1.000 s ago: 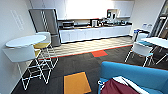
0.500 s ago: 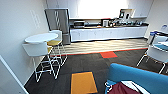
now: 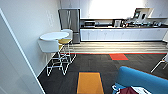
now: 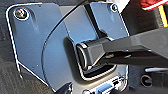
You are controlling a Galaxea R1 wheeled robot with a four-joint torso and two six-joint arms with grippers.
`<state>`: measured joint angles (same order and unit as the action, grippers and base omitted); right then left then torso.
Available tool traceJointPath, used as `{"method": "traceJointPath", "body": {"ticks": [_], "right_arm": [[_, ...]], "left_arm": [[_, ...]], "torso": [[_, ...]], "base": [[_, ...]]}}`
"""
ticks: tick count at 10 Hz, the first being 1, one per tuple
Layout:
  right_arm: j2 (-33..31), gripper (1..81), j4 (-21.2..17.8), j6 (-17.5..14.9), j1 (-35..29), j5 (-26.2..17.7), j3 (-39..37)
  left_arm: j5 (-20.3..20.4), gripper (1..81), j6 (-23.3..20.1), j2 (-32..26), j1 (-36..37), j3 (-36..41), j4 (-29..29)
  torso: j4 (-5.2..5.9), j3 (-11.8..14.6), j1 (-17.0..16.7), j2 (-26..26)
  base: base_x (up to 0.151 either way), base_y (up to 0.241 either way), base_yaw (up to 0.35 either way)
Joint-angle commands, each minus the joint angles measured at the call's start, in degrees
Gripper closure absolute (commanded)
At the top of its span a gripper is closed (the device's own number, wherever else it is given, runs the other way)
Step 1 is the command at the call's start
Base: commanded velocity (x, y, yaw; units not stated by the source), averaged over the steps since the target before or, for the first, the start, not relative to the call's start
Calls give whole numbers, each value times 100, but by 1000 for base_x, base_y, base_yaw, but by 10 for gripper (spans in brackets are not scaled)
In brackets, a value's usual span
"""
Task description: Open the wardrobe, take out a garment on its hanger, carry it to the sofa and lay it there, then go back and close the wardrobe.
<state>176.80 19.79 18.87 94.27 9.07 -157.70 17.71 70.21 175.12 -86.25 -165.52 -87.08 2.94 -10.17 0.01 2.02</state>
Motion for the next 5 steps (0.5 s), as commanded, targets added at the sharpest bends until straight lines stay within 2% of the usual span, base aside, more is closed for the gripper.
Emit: {"method": "traceJointPath", "body": {"ticks": [1,5], "right_arm": [[51,10,52,-15,-96,-292,-6],[33,10,52,-15,-53,-292,-32]], "left_arm": [[-180,10,-51,15,156,-33,-108],[-180,10,-51,32,156,-33,-108]], "torso": [[0,0,0,0],[0,0,0,0]], "base": [[0,0,299],[0,0,299]]}}
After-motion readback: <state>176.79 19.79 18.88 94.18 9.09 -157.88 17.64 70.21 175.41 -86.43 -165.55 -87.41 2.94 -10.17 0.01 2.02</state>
